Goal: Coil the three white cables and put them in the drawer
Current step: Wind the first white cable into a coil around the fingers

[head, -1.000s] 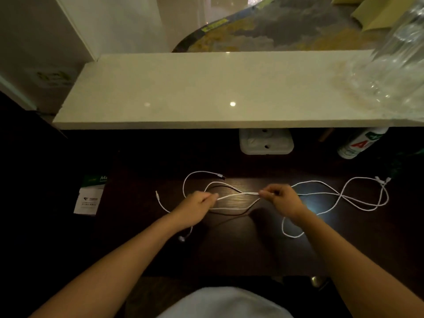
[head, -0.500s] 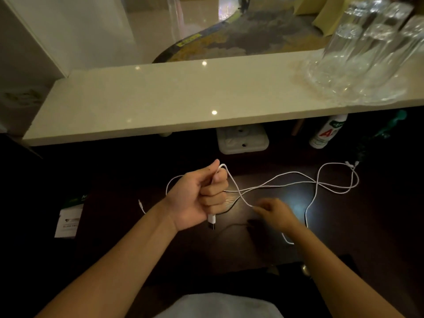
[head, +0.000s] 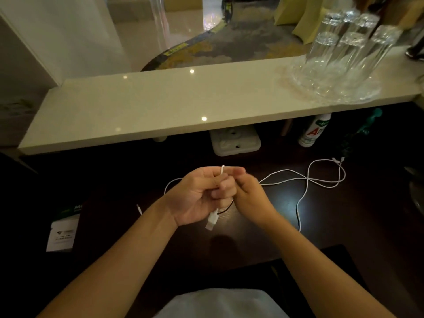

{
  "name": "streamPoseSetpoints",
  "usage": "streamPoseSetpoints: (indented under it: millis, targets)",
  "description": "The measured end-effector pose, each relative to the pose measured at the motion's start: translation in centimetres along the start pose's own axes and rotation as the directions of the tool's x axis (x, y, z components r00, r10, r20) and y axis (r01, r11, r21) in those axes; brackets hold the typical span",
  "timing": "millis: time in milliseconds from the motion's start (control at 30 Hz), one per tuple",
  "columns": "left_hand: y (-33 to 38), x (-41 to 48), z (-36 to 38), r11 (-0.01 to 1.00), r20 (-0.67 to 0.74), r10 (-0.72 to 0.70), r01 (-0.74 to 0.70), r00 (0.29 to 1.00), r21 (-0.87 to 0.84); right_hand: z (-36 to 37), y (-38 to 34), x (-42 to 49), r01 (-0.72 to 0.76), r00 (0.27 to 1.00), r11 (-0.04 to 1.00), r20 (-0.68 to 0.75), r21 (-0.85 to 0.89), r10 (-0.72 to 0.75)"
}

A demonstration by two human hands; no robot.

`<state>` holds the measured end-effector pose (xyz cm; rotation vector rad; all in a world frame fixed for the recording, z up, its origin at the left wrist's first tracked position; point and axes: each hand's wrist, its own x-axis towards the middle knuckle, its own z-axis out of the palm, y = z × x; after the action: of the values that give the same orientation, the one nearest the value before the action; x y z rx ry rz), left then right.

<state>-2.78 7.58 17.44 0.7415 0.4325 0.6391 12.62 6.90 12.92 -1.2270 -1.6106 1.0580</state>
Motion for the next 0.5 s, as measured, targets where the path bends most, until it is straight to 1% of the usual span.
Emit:
streamPoseSetpoints:
  millis: [33, 67, 100, 200, 267, 333, 400, 467, 500]
  targets:
    - [0.0, -0.1, 0.0, 0.999, -0.024, 0.039, -0.039, 0.999, 0.008, 0.5, -0.3, -0.6, -0.089, 0.994, 0.994, 0.064, 0.062, 0.085]
    - [0.1, -0.2, -0.1, 0.997, -0.064, 0.071, -0.069, 0.995, 0.038, 0.9, -0.4, -1.2, -0.154, 0.982, 0.985, 0.122, 0.073, 0.145]
    - [0.0, -0.3, -0.4, 0.992, -0.105, 0.102, -0.094, 0.989, 0.083, 1.2, -0.5, -2.0, -0.175, 0.974, 0.984, 0.153, 0.031, 0.169]
    - [-0.6, -0.3, -1.5, 0.953, -0.200, 0.220, -0.166, 0.955, 0.252, 1.4, -0.4, -3.8, -0.102, 0.979, 0.981, 0.157, -0.168, 0.128]
    - [-1.3, -0.2, -2.1, 0.933, -0.234, 0.246, -0.165, 0.941, 0.319, 1.0, -0.6, -4.7, -0.059, 0.974, 0.963, 0.198, -0.263, 0.113]
    - [-2.3, -0.2, -2.5, 0.887, -0.270, 0.236, -0.093, 0.933, 0.453, 0.4, -1.0, -5.3, -0.019, 0.962, 0.936, 0.248, -0.353, 0.113]
    - [-3.2, -0.2, -2.6, 0.814, -0.279, 0.224, -0.022, 0.934, 0.580, -0.3, -1.9, -5.4, 0.047, 0.944, 0.918, 0.317, -0.393, 0.088]
    - [-3.9, -0.3, -2.5, 0.773, -0.270, 0.185, 0.030, 0.945, 0.634, -0.7, -2.9, -5.3, 0.114, 0.914, 0.908, 0.401, -0.403, 0.063]
    - [-4.2, -0.3, -2.3, 0.775, -0.253, 0.152, 0.044, 0.956, 0.630, -0.9, -3.5, -5.2, 0.148, 0.900, 0.903, 0.434, -0.404, 0.047]
